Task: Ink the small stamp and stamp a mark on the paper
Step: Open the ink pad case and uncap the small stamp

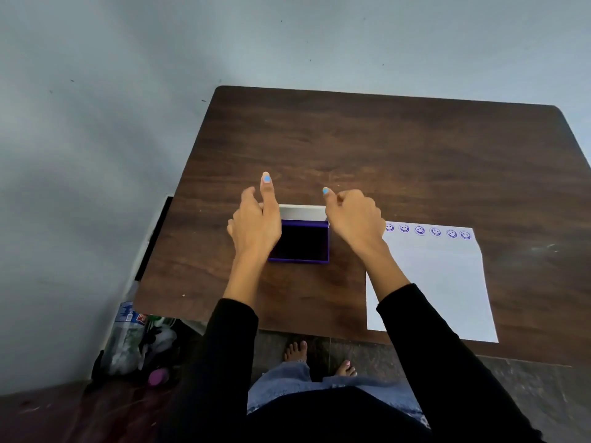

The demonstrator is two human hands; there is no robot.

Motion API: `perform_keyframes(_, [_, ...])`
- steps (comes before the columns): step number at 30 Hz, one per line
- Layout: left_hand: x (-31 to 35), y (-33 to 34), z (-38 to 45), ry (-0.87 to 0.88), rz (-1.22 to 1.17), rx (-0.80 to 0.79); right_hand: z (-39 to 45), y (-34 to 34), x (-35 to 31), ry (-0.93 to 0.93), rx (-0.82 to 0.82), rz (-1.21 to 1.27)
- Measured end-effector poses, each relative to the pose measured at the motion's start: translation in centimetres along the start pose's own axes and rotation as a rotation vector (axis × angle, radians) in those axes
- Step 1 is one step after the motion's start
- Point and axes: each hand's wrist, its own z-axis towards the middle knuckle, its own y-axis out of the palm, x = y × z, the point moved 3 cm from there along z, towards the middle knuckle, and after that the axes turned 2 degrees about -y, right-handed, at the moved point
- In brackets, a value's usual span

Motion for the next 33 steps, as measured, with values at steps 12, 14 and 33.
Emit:
perform_keyframes(12, [-0.9,4.4,5.1,-0.110,-0.157,-0.176,5.2,2.0,-0.2,0.039,-0.058,0.020])
perform_keyframes(14, [-1.2,5.0,5.7,-0.152,-0.116,-0.206,5.6,2.5,0.0,0.059,-0.085,0.017])
perform_keyframes(33, [-1.4,9.3,-1.1,0.287,0.020,-0.278,1.9,1.8,6.4,-0.117,0.044,-0.078])
